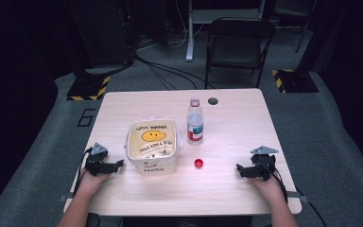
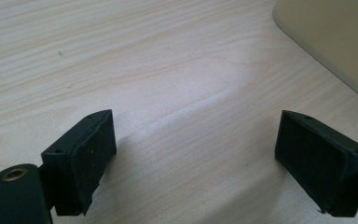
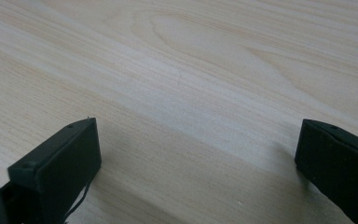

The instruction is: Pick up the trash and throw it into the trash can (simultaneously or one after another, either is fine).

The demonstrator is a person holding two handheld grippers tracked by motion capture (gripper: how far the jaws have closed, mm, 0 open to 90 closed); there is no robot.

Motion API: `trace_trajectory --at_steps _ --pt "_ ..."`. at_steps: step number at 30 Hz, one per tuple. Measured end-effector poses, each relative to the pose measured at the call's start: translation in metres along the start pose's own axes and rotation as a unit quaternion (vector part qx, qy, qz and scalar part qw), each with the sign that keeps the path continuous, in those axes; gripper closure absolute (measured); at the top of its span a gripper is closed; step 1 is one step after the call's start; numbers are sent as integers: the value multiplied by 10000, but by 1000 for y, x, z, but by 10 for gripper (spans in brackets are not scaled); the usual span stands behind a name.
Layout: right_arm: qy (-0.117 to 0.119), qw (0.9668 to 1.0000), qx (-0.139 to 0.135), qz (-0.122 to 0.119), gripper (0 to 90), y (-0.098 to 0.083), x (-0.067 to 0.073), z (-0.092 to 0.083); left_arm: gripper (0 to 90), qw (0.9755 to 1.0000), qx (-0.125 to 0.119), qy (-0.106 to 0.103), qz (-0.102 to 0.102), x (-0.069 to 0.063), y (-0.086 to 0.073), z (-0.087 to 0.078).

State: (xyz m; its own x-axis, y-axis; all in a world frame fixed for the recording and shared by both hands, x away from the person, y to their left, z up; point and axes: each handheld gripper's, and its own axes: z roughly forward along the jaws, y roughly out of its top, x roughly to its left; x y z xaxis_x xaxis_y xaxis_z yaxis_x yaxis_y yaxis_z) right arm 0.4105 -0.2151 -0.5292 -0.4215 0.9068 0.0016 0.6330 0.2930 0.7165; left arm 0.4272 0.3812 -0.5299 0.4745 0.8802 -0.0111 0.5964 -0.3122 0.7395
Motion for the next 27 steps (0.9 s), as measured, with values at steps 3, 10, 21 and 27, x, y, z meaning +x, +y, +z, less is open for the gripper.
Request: trace_trajectory --at_steps 3,10,21,27 --pt "22 10000 10 0 0 0 0 0 115 10000 -1 -19 12 0 0 0" --pt "-17 10000 54 44 40 0 1 -3 118 10000 -6 -33 19 0 0 0" --pt "187 9996 150 138 360 2 7 -16 109 9998 48 -168 121 3 2 1" --pt "301 9994 -104 109 366 11 20 -20 95 9991 -1 -321 267 8 5 6"
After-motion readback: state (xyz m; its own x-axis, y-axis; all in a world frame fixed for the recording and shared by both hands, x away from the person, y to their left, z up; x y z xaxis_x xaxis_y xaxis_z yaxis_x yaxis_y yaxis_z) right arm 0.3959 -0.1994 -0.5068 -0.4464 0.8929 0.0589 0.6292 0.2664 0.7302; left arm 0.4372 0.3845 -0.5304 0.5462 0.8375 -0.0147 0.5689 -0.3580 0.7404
